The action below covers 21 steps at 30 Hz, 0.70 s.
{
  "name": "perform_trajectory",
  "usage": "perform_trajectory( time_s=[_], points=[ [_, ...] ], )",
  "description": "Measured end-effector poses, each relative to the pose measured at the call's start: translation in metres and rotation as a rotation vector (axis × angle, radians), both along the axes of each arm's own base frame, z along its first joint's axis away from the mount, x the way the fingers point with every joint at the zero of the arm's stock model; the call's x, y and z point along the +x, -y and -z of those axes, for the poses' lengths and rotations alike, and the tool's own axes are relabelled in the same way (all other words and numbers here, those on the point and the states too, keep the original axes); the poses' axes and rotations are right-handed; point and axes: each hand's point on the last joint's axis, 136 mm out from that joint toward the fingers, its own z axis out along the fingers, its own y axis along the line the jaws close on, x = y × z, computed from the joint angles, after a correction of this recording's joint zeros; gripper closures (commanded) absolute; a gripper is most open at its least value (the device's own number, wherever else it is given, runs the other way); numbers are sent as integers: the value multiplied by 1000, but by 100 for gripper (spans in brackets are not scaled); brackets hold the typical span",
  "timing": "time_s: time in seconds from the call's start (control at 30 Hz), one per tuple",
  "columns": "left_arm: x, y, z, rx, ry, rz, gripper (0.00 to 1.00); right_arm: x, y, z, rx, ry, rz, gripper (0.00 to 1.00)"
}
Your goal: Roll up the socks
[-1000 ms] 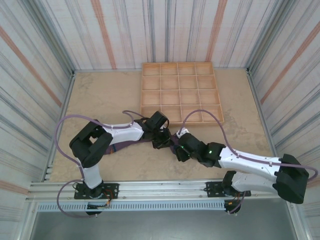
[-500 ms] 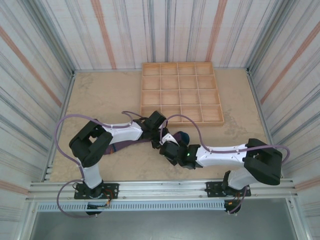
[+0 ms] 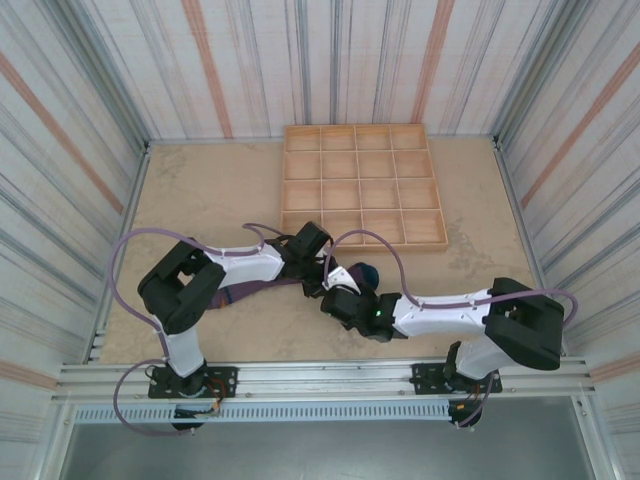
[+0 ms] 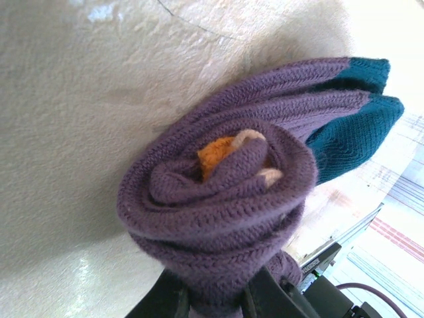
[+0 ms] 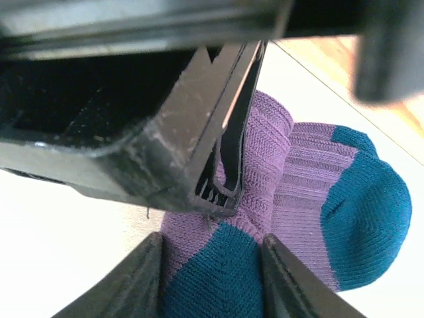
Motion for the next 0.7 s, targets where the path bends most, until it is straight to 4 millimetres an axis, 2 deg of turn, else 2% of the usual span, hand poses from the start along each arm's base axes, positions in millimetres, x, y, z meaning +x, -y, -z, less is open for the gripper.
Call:
perform_trajectory(
  time_s=[0.1,0.13,0.23,0.3,0.33,0.43,0.7],
  points=[
    [1,-1,0,-1,-1,-4,90,-1,-1,1,28,-5,9,78],
    [1,-2,0,0,-3,-4,82,-1,-2,2,40,-8,12,81],
    [1,-4,2,4,-9,-8,48,-3,-4,4,86,-29,17,91],
    [-2,-8,5,14,-21,-15,32,-2,-3,7,111,-41,25,97],
    [-1,-7,1,2,-17,-17,28,0,-5,5,132,-42,30,99],
    [4,-9,-4,5,0,-32,24,3,-9,3,211,-69,34,100],
    [2,-20,-4,59,20,-22,24,17,4,8,404,-190,95,100]
  ],
)
